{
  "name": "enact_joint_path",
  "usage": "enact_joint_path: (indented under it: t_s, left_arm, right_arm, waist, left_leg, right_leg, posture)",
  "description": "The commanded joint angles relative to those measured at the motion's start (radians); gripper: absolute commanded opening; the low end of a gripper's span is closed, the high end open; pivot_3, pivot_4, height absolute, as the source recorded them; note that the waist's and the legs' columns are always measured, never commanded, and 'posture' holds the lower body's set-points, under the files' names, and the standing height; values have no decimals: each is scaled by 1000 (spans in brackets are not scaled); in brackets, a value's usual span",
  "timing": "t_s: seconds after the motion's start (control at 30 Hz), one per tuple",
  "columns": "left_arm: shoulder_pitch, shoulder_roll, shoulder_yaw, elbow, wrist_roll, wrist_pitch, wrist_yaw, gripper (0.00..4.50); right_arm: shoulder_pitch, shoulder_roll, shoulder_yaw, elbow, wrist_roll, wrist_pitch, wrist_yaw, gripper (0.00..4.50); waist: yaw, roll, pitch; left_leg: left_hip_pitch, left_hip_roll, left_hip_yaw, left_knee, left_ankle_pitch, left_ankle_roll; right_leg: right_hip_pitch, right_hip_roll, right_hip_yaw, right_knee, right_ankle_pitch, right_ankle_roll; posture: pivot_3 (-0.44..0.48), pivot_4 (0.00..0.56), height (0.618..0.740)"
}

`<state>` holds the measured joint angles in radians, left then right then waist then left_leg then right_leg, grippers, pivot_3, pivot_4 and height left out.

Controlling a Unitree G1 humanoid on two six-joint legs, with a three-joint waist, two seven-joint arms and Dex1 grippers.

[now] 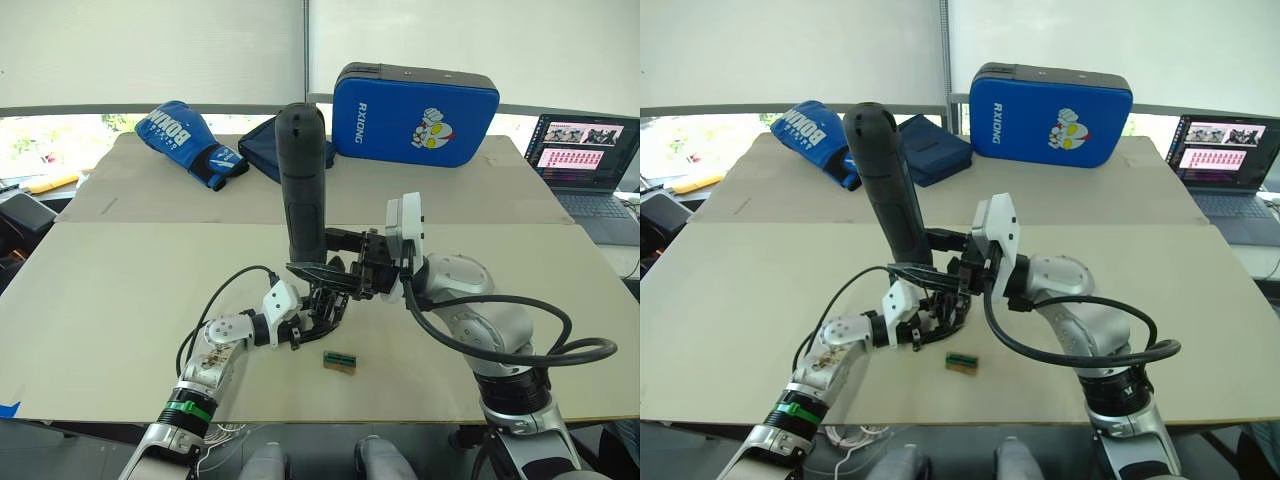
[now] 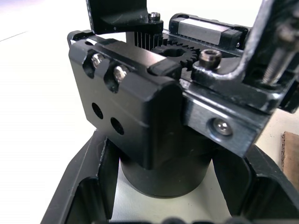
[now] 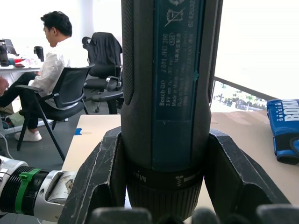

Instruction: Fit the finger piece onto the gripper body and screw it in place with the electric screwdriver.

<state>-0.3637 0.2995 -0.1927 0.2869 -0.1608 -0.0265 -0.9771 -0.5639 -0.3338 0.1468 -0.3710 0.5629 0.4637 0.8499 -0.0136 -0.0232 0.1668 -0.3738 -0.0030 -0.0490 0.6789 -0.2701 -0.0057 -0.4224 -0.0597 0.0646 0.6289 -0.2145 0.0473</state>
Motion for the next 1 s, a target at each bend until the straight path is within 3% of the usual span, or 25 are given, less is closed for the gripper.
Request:
enact_joint_path:
  t_s: [0.03, 1.0]
  left_arm:
    - [23, -1, -36, 20, 16, 21, -14, 2317]
    - [21, -3, -35, 19, 16, 25, -11, 2317]
  right_arm:
    - [-5, 8, -18, -25, 5, -47, 3, 1905]
    - [27, 1, -17, -3, -12, -63, 6, 1905]
  waist:
    - [0, 0, 0]
    - [0, 0, 0]
  left_leg:
    - [0, 0, 0, 0, 0, 0]
    - [0, 0, 0, 0, 0, 0]
  right_leg:
    - [0, 0, 0, 0, 0, 0]
    - [0, 0, 0, 0, 0, 0]
  posture:
    - [0, 150, 740]
    - [0, 150, 740]
